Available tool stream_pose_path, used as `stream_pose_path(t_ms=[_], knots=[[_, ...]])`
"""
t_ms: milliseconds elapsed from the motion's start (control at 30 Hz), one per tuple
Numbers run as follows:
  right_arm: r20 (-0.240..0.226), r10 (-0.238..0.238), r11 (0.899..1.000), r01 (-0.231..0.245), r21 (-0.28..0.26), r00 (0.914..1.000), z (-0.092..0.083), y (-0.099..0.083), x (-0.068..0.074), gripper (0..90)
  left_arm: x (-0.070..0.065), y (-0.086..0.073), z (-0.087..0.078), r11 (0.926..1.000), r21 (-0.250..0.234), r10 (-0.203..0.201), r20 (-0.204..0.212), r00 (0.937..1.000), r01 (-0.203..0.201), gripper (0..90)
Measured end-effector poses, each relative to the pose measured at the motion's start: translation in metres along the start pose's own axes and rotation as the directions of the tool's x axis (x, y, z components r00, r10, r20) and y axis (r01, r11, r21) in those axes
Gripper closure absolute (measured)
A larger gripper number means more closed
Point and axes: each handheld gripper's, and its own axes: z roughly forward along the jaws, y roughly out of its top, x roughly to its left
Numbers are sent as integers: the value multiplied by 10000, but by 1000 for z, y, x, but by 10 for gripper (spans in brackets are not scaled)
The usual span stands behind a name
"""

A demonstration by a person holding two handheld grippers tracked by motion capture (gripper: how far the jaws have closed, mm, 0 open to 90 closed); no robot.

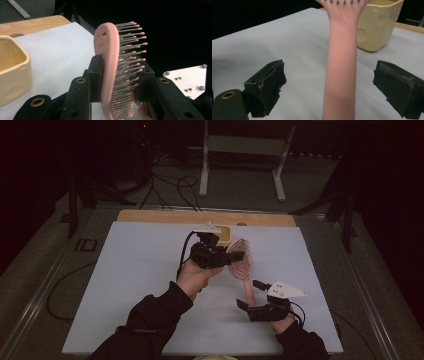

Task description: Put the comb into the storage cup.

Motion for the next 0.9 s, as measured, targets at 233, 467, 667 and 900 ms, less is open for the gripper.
stream_pose_path(t_ms=[233,467,667,900], knots=[[-266,-248,9989,258,384,9993,-1,-3,0,89,2,3,-9,9999,-60,135,1,9999,-135,663],[-228,-332,9984,342,453,9992,-5,-4,-3,89,7,4,-18,9998,-140,163,-118,9998,-165,664],[-274,-495,9974,508,511,9984,-7,-6,-4,88,10,6,-26,9996,-262,110,-234,9997,-116,664],[-110,-823,9953,827,511,9965,-13,-9,-6,89,13,11,-39,9987,-454,231,-454,9987,-252,664]])
